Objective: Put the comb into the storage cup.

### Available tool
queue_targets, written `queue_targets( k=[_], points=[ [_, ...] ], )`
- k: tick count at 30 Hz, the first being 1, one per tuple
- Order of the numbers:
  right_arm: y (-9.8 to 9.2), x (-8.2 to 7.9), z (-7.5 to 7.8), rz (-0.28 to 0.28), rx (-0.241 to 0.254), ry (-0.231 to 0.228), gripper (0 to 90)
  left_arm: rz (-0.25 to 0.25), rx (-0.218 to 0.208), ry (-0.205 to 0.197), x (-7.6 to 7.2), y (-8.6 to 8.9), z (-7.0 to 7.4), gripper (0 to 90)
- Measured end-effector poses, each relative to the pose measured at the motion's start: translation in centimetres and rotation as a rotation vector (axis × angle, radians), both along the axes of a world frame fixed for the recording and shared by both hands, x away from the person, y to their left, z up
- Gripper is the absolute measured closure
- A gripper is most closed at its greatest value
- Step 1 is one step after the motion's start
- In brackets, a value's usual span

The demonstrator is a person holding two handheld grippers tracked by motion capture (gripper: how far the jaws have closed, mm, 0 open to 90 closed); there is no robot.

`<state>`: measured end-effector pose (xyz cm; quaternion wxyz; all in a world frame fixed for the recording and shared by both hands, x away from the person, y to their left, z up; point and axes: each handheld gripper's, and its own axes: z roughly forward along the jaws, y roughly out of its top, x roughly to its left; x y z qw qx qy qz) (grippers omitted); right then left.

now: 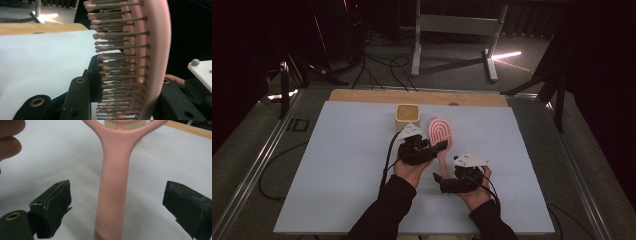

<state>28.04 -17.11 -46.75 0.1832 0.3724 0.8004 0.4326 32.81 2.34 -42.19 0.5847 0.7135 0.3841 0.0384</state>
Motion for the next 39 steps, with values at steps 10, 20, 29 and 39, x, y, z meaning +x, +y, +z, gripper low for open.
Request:
queue_targets(
  k=[10, 20, 29, 39],
  points=[
    [-0.3, 0.0, 0.3, 0.013, 0.007, -0.013, 8.1, 0.021, -0.008, -0.017, 0.2, 0.7, 0.7, 65.2],
    [-1.4, 0.0, 1.5, 0.011, -0.005, -0.041, 8.2, 0.043, -0.009, -0.022, 1.0, 2.1, 1.8, 65.2],
    [-3.0, -0.3, 1.2, 0.014, 0.006, -0.017, 8.2, 0.07, 0.003, -0.04, 1.5, 3.3, 3.0, 65.2],
    [-5.7, -0.7, 0.2, -0.03, -0.01, -0.016, 9.5, 0.071, 0.018, -0.058, 2.1, 4.1, 4.5, 65.2]
  ],
)
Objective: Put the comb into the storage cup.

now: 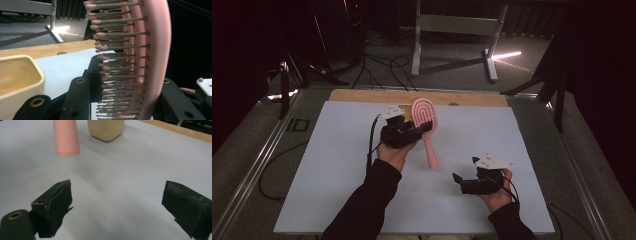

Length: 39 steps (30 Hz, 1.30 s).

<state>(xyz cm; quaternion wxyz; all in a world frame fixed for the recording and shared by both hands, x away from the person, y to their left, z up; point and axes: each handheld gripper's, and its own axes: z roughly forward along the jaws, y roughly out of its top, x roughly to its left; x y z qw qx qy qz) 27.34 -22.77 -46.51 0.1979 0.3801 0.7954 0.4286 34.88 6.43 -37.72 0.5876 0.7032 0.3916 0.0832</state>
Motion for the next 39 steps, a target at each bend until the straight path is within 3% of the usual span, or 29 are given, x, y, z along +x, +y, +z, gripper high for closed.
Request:
queue_targets(
  k=[5, 14, 20, 29, 39],
  points=[
    [-1.1, -0.4, -0.5, 0.001, 0.01, 0.006, 11.8, 0.014, 0.01, -0.013, 0.2, 0.4, 0.6, 65.2],
    [-3.6, -1.5, -1.0, -0.048, 0.052, -0.084, 11.8, 0.047, 0.029, -0.053, 0.8, 1.5, 2.4, 65.2],
    [-4.5, -1.9, -1.4, -0.08, 0.066, -0.114, 11.9, 0.063, 0.037, -0.068, 1.4, 2.1, 2.9, 65.2],
    [-4.7, -1.8, -2.2, -0.092, 0.066, -0.106, 12.0, 0.09, 0.032, -0.082, 2.3, 3.0, 3.7, 65.1],
    [-4.6, -1.8, -2.3, -0.089, 0.063, -0.103, 12.0, 0.107, 0.066, -0.115, 3.2, 3.5, 4.5, 65.1]
  ],
)
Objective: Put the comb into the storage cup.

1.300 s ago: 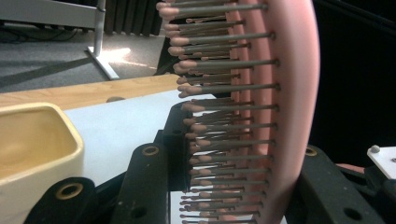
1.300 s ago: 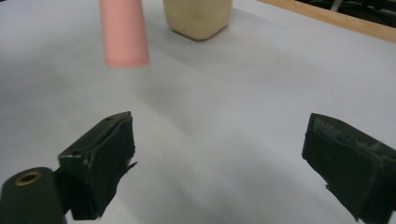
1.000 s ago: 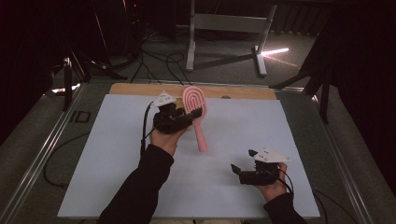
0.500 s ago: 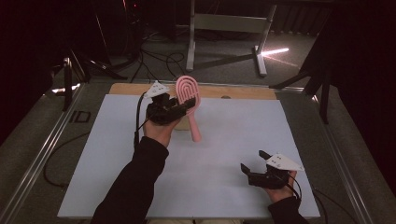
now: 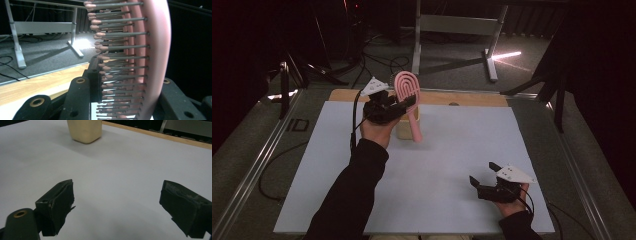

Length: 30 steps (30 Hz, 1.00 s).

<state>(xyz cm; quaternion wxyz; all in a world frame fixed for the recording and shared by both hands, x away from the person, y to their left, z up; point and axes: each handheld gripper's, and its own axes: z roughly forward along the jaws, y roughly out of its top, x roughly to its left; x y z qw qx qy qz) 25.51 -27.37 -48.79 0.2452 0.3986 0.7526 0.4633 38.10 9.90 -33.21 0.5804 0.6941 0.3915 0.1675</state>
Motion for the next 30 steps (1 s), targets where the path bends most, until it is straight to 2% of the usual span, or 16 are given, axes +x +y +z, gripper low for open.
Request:
queue_targets(
  k=[5, 8, 11, 30],
  points=[
    [0.0, 0.0, -0.1, -0.003, -0.004, 0.0, 12.8, 0.006, 0.014, -0.015, 0.3, 0.1, 0.6, 65.1],
    [0.0, 0.0, 0.0, -0.003, -0.003, -0.001, 12.9, 0.009, 0.045, -0.025, 0.5, 0.1, 0.9, 65.1],
    [0.0, 0.0, 0.0, -0.003, 0.0, -0.001, 12.9, 0.011, 0.055, -0.031, 0.6, 0.1, 1.1, 65.1],
    [0.0, 0.0, -0.2, 0.004, -0.003, 0.001, 13.2, 0.042, 0.08, -0.039, 2.2, 0.2, 2.5, 65.1]
  ],
)
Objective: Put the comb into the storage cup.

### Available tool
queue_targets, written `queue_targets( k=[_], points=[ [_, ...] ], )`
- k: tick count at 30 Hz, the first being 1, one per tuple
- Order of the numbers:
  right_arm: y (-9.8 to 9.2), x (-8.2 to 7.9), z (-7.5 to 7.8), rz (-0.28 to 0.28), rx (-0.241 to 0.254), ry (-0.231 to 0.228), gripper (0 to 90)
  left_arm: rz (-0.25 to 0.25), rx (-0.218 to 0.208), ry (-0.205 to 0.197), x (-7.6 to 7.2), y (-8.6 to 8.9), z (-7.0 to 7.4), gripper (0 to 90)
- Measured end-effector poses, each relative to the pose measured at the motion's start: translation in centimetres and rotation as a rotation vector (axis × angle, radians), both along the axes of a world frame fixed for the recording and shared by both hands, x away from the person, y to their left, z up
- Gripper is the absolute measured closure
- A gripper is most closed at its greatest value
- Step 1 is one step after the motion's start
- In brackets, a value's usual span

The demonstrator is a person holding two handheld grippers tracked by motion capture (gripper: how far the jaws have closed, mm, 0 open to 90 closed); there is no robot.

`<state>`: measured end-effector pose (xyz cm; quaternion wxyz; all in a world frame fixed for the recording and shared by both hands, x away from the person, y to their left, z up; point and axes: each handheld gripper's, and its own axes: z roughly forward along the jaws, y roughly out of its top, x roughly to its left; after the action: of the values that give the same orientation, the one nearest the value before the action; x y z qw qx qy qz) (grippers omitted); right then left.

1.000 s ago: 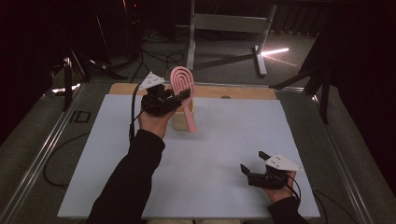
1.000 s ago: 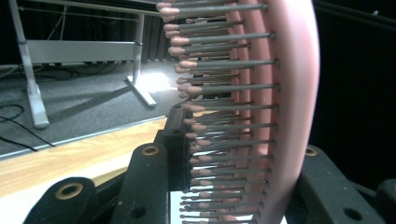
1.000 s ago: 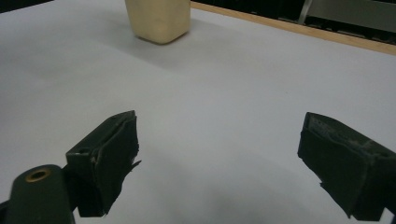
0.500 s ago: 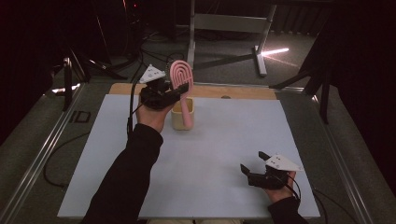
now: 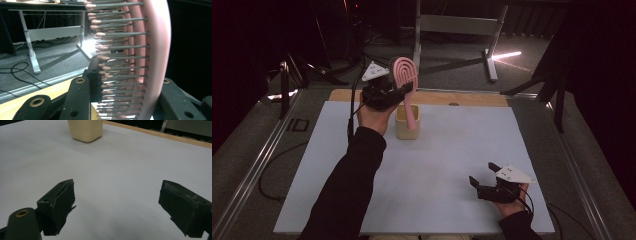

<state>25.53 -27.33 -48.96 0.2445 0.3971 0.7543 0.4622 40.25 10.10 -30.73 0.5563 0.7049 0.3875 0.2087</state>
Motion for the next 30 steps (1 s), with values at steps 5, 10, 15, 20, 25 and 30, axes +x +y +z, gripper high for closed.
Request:
queue_targets(
  k=[5, 10, 15, 20, 25, 30],
  points=[
    [0.0, 0.0, 0.0, -0.002, 0.004, 0.002, 13.4, 0.014, 0.021, -0.01, 0.3, -0.1, 0.3, 65.1],
    [0.0, 0.0, 0.0, -0.004, 0.002, 0.001, 13.4, 0.027, 0.038, -0.02, 0.5, -0.1, 0.7, 65.1],
    [-0.1, -0.1, 0.1, -0.006, 0.006, -0.001, 13.5, 0.041, 0.07, -0.028, 0.8, 0.0, 0.8, 65.1],
    [0.0, -0.1, 0.1, -0.004, 0.003, -0.004, 13.5, 0.068, 0.076, -0.044, 1.0, 0.1, 1.0, 65.1],
    [-0.1, -0.1, 0.1, -0.009, 0.001, -0.005, 13.5, 0.09, 0.095, -0.055, 1.2, 0.0, 1.1, 65.1],
    [-0.1, -0.1, 0.1, -0.008, 0.0, -0.008, 13.5, 0.109, 0.097, -0.083, 1.3, -0.1, 1.0, 65.1]
  ],
)
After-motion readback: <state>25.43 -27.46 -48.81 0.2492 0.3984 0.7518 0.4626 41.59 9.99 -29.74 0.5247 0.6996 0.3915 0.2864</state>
